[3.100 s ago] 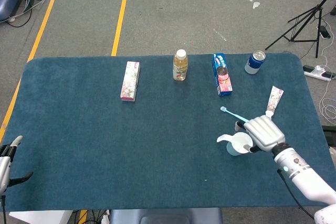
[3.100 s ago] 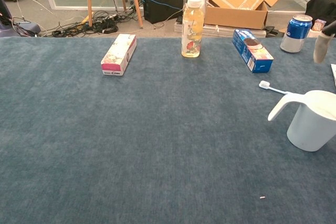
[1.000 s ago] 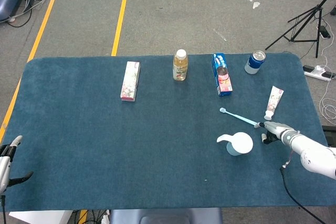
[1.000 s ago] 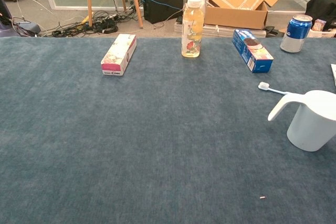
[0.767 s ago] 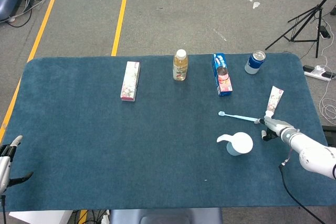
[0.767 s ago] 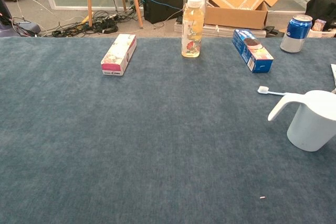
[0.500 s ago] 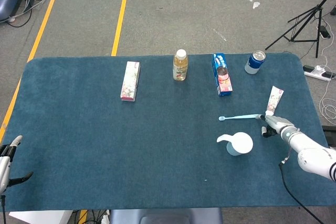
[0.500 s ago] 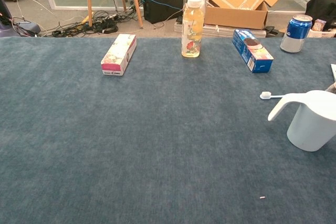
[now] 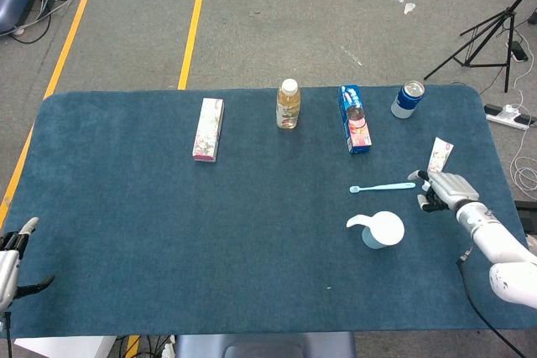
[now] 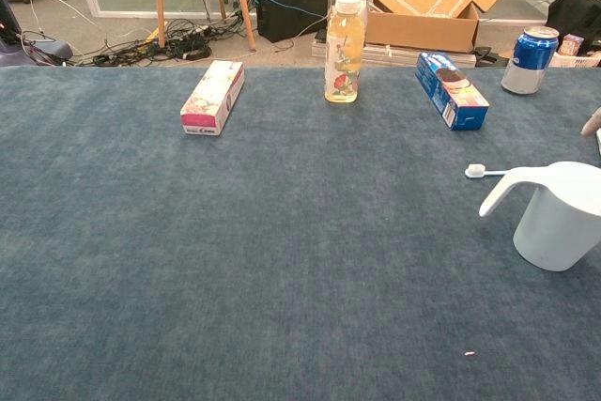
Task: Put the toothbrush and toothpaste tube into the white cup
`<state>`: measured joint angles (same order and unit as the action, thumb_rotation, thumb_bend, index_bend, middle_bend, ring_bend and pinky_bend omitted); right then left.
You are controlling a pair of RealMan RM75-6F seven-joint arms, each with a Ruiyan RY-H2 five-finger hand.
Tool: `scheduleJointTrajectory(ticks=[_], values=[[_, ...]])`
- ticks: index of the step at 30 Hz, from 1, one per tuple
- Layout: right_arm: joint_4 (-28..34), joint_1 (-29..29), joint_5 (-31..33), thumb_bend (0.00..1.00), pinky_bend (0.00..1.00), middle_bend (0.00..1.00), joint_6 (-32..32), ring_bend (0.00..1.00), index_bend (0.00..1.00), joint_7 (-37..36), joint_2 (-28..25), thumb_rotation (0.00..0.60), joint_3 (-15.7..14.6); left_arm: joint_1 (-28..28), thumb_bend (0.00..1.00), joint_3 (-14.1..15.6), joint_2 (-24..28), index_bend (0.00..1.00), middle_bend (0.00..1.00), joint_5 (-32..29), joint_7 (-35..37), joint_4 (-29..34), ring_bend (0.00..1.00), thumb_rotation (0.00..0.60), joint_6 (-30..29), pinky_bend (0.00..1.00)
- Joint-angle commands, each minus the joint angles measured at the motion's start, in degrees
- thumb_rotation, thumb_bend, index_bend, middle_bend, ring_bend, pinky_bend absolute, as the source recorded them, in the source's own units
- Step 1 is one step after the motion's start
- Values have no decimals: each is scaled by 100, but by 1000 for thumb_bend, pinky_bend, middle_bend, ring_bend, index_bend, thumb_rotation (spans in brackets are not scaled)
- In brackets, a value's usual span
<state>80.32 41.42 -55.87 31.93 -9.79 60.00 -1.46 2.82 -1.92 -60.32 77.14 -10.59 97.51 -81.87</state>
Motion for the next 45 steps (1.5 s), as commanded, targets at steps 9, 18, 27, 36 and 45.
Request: scheduleJointTrajectory(ticks=[9,18,27,36,45], values=[[-524,-397,-582,176,508,332,1199,363,330,1022,769,600,154,-6,0,-6,13,64,227,2,40,5,204,600,-14,278],[-1329,-372,-1024,175,208,93,1545,41,386,1651,1531,600,216,-12,0,-9,41,64,227,11,95,21,204,600,-24,278],[-2180,-378,-1539,176,142,11,1702,0,412,1666,2118,600,222,-24,0,-25,77,64,227,-9,157,31,204,600,-37,278],[-2714,-409,-1892,176,123,0,1711,0,419,1441,2450,600,217,-19,0,-20,71,64,227,-13,136,33,204,600,-23,278],[-3111,-434,-2082,178,123,0,1641,0,435,1239,2730,600,235,-9,0,-29,74,64,228,-35,122,49,204,600,-12,278]])
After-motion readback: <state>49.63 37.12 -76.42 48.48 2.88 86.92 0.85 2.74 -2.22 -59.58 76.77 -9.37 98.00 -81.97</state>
